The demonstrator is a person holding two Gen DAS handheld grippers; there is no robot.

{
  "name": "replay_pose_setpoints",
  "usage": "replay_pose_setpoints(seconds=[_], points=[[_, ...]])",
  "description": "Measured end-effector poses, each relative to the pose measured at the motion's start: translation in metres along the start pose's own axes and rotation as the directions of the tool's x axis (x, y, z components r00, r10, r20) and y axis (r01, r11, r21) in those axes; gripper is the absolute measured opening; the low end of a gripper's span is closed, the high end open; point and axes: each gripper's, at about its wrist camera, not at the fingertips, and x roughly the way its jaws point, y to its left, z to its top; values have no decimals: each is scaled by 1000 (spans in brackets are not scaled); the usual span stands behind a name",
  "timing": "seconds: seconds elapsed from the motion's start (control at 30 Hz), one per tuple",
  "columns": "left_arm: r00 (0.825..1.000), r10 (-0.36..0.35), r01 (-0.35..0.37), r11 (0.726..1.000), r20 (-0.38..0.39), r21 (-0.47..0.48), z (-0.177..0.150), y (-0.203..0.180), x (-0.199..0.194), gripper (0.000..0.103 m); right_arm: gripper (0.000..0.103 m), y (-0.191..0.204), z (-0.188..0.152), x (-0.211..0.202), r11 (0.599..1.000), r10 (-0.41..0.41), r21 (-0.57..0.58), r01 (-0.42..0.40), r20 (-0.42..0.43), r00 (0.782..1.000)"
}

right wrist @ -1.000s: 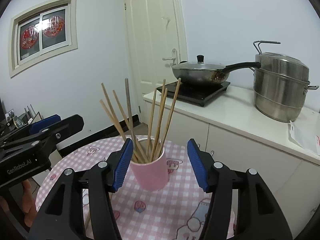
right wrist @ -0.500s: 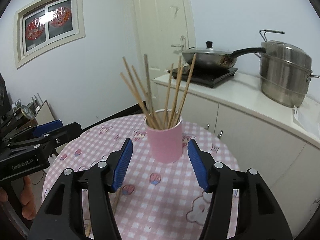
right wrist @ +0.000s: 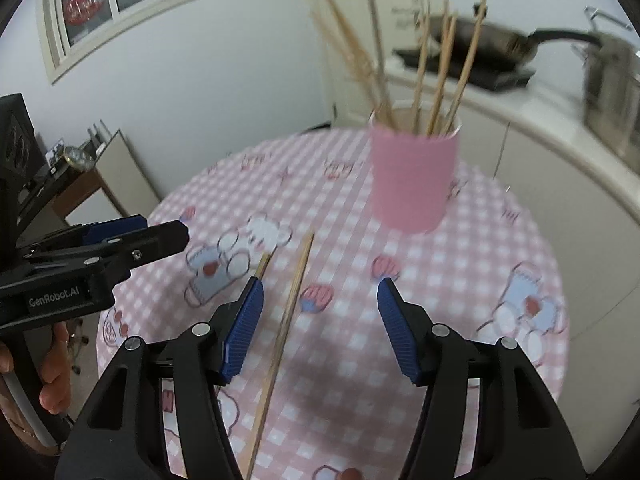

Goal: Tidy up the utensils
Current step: 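Move both open tools down to the last loose chopsticks, then close the right tool on one chopstick while the left tool grasps the other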

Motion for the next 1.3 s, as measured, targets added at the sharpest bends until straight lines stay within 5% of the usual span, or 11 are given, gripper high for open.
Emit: replay_pose_setpoints(seconds=[0.33, 0.8, 1.2, 1.3], points=[[995, 10, -13, 999, -97, -29, -20, 14, 31, 72, 56, 12, -7, 43, 1000, 8, -15, -10, -144, 990], [987, -2, -6, 999, -160, -54, -28, 25, 54, 72, 8, 24, -2, 79, 994, -47, -111, 23, -217, 975], [980, -6, 9, 1000, -200, 11, -31, -7, 74, 72, 7, -8, -11, 60, 998, -6, -66, -10, -234, 972], [978, 34, -25, 999, -205, 47, -32, -14, 78, 43, 7, -14, -11, 58, 999, 11, -47, -23, -234, 972]])
